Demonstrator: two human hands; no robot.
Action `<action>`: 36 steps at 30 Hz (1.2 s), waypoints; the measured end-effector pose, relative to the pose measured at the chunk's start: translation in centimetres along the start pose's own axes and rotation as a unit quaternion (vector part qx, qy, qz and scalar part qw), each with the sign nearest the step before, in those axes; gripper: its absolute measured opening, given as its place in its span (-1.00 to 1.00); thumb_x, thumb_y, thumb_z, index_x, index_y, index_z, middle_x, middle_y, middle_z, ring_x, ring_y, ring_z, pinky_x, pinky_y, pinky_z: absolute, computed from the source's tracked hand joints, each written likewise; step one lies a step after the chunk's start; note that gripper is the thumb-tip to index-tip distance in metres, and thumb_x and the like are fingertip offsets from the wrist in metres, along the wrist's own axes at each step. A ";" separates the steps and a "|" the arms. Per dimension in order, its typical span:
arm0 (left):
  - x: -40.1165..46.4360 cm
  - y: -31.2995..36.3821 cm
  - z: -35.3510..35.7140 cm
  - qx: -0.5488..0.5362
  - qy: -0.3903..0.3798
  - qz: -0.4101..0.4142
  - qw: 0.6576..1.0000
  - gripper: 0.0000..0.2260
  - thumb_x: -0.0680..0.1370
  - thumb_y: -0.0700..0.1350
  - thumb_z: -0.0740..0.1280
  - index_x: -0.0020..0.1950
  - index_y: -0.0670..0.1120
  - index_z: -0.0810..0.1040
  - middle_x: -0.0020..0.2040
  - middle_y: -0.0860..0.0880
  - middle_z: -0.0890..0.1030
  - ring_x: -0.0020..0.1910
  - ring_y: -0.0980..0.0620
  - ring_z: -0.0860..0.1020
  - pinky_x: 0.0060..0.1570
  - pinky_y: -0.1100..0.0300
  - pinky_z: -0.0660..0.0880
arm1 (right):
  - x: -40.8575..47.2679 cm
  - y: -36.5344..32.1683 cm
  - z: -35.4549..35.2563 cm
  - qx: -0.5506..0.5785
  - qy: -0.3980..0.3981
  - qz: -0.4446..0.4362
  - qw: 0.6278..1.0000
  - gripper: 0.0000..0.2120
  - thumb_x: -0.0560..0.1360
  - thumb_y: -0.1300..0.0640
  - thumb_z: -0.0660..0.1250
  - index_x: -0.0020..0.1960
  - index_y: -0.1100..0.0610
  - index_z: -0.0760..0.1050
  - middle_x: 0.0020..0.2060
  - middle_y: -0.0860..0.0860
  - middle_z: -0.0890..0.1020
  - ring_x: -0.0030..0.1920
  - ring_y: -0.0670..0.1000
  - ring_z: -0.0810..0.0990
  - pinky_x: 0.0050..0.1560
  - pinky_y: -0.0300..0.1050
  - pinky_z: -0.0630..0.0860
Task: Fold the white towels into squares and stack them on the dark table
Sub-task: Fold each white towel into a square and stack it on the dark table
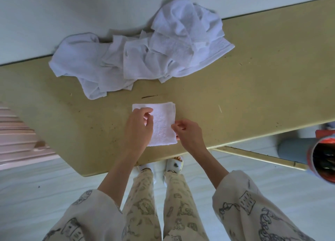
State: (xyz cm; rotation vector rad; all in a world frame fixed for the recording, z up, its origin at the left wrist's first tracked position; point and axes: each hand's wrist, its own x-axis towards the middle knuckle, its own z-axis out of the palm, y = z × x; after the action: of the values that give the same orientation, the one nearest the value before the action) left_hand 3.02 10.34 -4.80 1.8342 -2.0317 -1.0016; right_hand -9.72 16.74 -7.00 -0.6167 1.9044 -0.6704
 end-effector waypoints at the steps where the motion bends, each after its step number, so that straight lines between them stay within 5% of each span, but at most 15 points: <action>1: -0.4 -0.8 -0.2 0.018 0.005 0.029 0.999 -0.78 0.55 -0.23 0.25 0.18 -0.12 0.53 0.05 -0.06 0.55 -0.06 0.05 0.49 -0.06 0.26 0.40 | 0.1 0.0 0.1 -0.003 0.007 -0.001 1.000 -0.77 0.51 0.12 0.28 0.12 0.17 0.57 -0.09 0.04 0.65 -0.11 0.05 0.62 -0.08 -0.19 0.45; 4: -1.1 -2.8 -0.4 0.075 -0.014 0.072 0.994 -0.72 0.52 -0.27 0.29 0.23 -0.15 0.50 0.16 -0.11 0.52 0.11 -0.09 0.47 0.07 0.11 0.43 | 0.1 -0.3 0.4 -0.018 0.023 -0.014 0.999 -0.77 0.53 0.12 0.27 0.13 0.16 0.56 -0.16 -0.04 0.60 -0.18 0.00 0.56 -0.09 -0.19 0.43; 9: -1.7 -3.8 -0.1 0.105 -0.031 0.086 0.990 -0.64 0.52 -0.24 0.30 0.31 -0.12 0.44 0.35 -0.07 0.38 0.28 -0.09 0.35 0.09 0.17 0.37 | 0.0 -0.5 0.7 -0.023 0.042 -0.021 0.999 -0.78 0.54 0.12 0.26 0.12 0.16 0.56 -0.16 -0.07 0.56 -0.16 0.01 0.56 -0.08 -0.16 0.46; 14: -1.7 -4.4 0.4 0.170 -0.054 0.158 0.971 -0.55 0.38 -0.22 0.46 0.26 -0.14 0.49 0.33 -0.15 0.43 0.07 -0.23 0.48 -0.08 -0.04 0.54 | 0.1 -0.5 0.7 -0.019 0.054 -0.017 0.998 -0.87 0.52 0.16 0.27 0.02 0.14 0.54 -0.24 -0.10 0.54 -0.18 0.01 0.55 -0.13 -0.18 0.43; 19: -1.8 -5.2 0.7 0.214 -0.074 0.179 0.957 -0.42 0.29 -0.12 0.54 0.28 -0.09 0.47 0.38 -0.14 0.39 -0.01 -0.24 0.49 -0.09 -0.04 0.53 | -0.4 -0.4 0.6 -0.053 0.052 -0.037 0.997 -0.89 0.49 0.21 0.28 0.02 0.12 0.45 -0.17 -0.02 0.56 -0.12 0.07 0.56 -0.01 -0.05 0.51; 21: -1.8 -5.2 0.8 0.211 -0.078 0.178 0.958 -0.41 0.31 -0.11 0.53 0.30 -0.08 0.44 0.41 -0.14 0.35 0.02 -0.25 0.47 -0.06 -0.05 0.52 | -0.9 -0.1 0.8 -0.159 0.123 -0.124 0.972 -0.81 0.50 0.23 0.24 0.11 0.19 0.47 -0.05 0.06 0.55 -0.07 0.09 0.53 -0.03 -0.07 0.46; 23: -1.8 -5.1 0.9 0.196 -0.080 0.180 0.961 -0.43 0.35 -0.11 0.51 0.32 -0.08 0.43 0.42 -0.14 0.33 0.06 -0.24 0.45 0.01 -0.07 0.49 | -1.1 0.3 1.5 -0.282 0.179 -0.258 0.906 -0.72 0.48 0.20 0.16 0.14 0.20 0.50 0.02 0.11 0.58 -0.01 0.14 0.56 -0.04 -0.02 0.48; 27: -1.9 -5.7 0.7 0.152 -0.027 0.202 0.967 -0.50 0.37 -0.15 0.48 0.28 -0.08 0.44 0.35 -0.13 0.42 0.10 -0.09 0.39 0.05 -0.03 0.49 | 0.4 1.3 3.6 -0.424 0.128 -0.352 0.825 -0.59 0.53 0.09 0.07 0.30 0.21 0.43 0.33 0.18 0.45 0.38 0.16 0.37 0.34 0.17 0.32; 36: -4.7 -9.9 -0.1 0.151 -0.075 0.184 0.968 -0.40 0.48 -0.02 0.14 0.49 -0.13 0.08 0.52 -0.10 0.12 0.51 0.06 -0.03 0.46 0.06 0.04 | 1.9 2.6 4.2 -0.446 0.082 -0.340 0.824 -0.49 0.63 -0.03 -0.20 0.46 0.20 0.15 0.46 0.19 0.23 0.48 0.10 0.12 0.42 0.16 0.06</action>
State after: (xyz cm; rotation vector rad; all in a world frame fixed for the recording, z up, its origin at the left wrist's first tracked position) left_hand 11.77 14.84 -9.55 1.4519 -2.6138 -0.7804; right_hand -6.91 16.56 -11.48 -1.9527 2.0987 -0.1922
